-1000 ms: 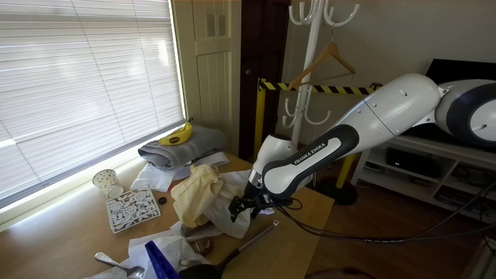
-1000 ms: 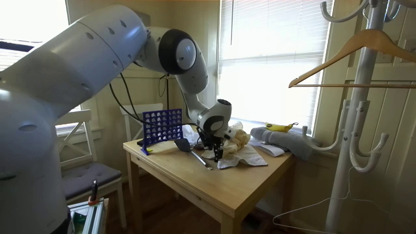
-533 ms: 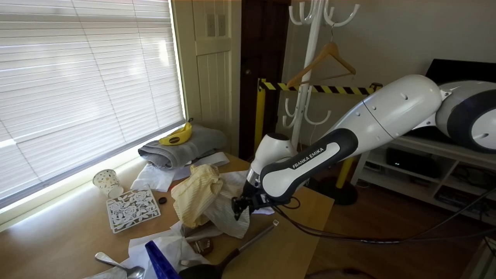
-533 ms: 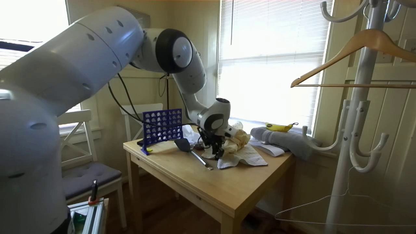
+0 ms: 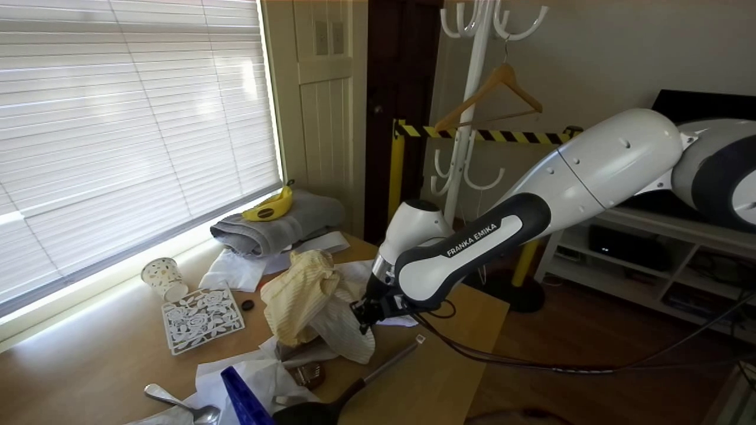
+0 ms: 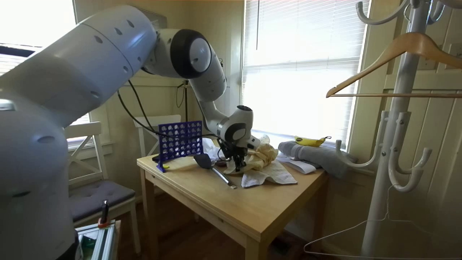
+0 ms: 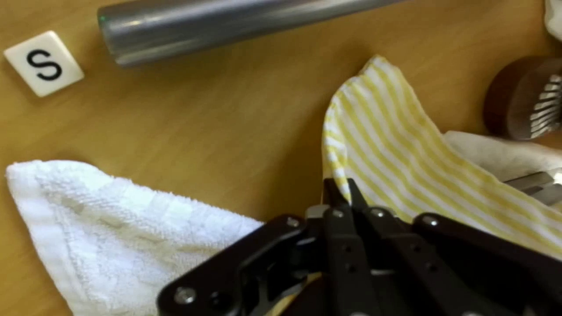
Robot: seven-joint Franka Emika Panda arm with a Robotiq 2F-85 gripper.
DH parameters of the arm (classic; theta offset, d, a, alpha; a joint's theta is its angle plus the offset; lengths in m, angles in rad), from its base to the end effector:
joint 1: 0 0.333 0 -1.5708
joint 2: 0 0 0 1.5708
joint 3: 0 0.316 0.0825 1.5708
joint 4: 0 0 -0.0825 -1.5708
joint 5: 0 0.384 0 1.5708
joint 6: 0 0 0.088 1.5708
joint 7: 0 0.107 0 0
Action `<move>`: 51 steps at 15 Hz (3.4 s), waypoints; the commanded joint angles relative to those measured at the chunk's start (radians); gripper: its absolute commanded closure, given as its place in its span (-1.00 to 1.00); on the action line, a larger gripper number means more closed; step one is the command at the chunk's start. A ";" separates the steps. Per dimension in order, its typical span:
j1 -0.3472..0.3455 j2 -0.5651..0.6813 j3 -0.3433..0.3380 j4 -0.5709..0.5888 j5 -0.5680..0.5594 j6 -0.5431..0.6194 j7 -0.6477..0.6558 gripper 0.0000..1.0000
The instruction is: Hang the yellow towel on the stand
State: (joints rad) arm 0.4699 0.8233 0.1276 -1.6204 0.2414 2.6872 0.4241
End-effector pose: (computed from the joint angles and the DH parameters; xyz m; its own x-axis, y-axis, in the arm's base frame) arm 0.5976 0.3815 0.1658 0.9914 -0.0969 0.0883 -0.0653 -0.9492 -0.3079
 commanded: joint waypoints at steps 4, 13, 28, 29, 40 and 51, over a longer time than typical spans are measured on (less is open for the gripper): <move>0.117 -0.210 -0.178 -0.184 -0.182 0.069 0.136 0.99; 0.069 -0.382 -0.204 -0.249 -0.369 0.062 0.074 0.96; 0.196 -0.450 -0.558 -0.020 -0.853 0.185 0.294 0.99; 0.188 -0.436 -0.550 0.007 -0.841 0.209 0.273 0.99; 0.222 -0.468 -0.569 0.199 -0.929 0.364 0.129 0.99; 0.240 -0.471 -0.615 0.290 -0.945 0.403 0.115 0.99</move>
State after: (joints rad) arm 0.7099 0.3521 -0.4876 -1.3301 -0.7037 3.0899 0.5388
